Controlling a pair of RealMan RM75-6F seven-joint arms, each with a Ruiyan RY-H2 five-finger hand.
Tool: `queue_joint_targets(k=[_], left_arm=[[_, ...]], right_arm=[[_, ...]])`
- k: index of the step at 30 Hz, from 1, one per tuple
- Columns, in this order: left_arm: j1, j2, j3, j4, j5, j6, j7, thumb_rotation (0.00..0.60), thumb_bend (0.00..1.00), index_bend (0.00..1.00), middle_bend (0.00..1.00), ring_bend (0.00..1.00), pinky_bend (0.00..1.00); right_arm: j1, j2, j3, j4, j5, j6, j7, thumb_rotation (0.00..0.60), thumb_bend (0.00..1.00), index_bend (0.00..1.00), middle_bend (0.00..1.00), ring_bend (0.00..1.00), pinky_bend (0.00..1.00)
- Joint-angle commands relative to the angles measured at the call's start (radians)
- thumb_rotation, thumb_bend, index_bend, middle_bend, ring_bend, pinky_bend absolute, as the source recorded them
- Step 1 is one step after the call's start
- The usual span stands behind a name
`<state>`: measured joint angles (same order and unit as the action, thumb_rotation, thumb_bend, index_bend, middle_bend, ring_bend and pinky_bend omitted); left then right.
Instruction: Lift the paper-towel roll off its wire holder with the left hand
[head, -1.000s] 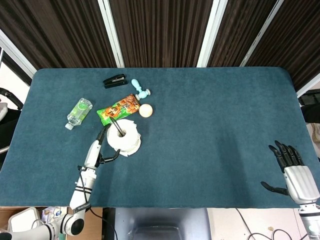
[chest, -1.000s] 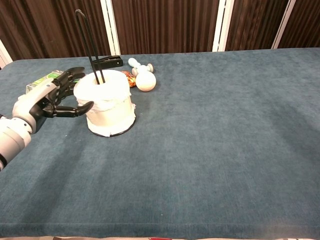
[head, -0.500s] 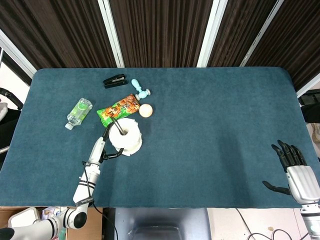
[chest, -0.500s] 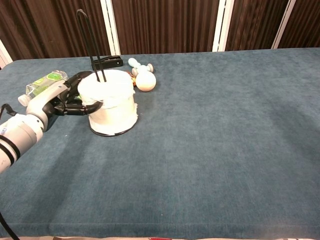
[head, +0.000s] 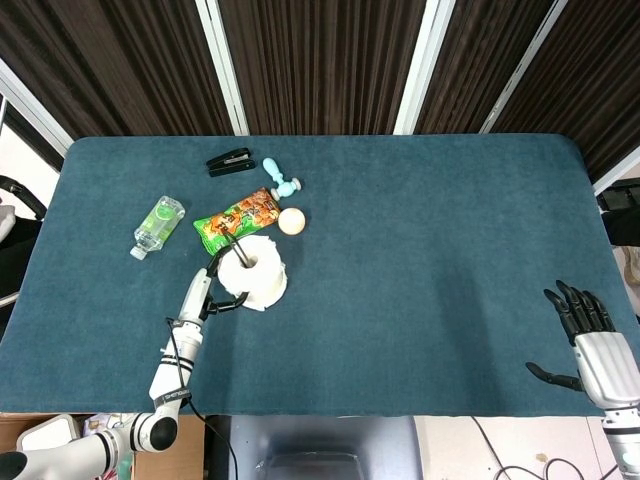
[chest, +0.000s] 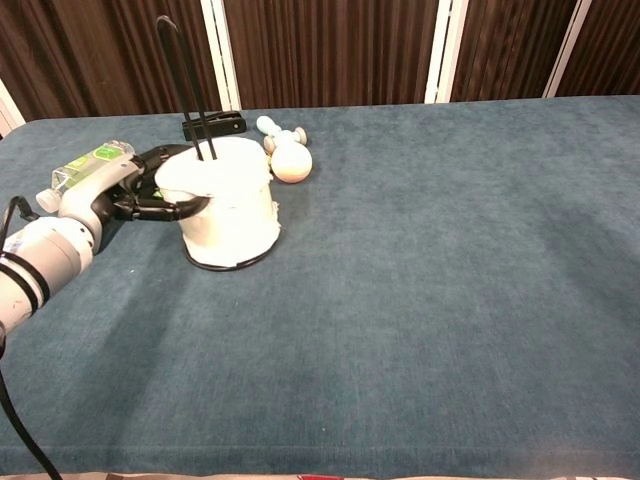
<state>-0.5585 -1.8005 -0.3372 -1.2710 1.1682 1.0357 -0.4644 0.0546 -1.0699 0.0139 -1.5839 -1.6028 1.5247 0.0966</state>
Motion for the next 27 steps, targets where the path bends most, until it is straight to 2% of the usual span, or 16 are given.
queue_joint_targets(k=[1,5,12,20,27], left_arm=[[0.005,-0.001,-0.017,-0.023,-0.004,0.033,0.010,0.600,0.74,0.84,0.85,0.93,1.00],[0.021,0.001,-0.041,-0.070,0.047,0.130,-0.018,0.600,0.74,0.85,0.85,0.94,1.00],[0.024,0.054,-0.079,-0.181,0.089,0.204,0.007,0.600,0.73,0.86,0.85,0.94,1.00],[0.035,0.212,-0.215,-0.450,0.049,0.271,0.105,0.600,0.74,0.86,0.85,0.94,1.00],[0.063,0.336,-0.294,-0.629,-0.005,0.293,0.141,0.600,0.73,0.86,0.85,0.94,1.00]], right_arm=[[0.000,0.000,0.000,0.000,-0.001,0.000,0.000,0.600,0.10,0.00,0.00,0.00,0.00],[-0.002,0.001,-0.001,-0.001,-0.002,0.002,0.002,0.600,0.10,0.00,0.00,0.00,0.00],[-0.003,0.005,-0.004,0.001,-0.007,0.003,0.009,0.600,0.10,0.00,0.00,0.00,0.00],[-0.009,0.012,-0.010,0.000,-0.019,0.015,0.021,0.600,0.10,0.00,0.00,0.00,0.00],[-0.012,0.013,-0.014,0.002,-0.030,0.022,0.021,0.600,0.10,0.00,0.00,0.00,0.00]])
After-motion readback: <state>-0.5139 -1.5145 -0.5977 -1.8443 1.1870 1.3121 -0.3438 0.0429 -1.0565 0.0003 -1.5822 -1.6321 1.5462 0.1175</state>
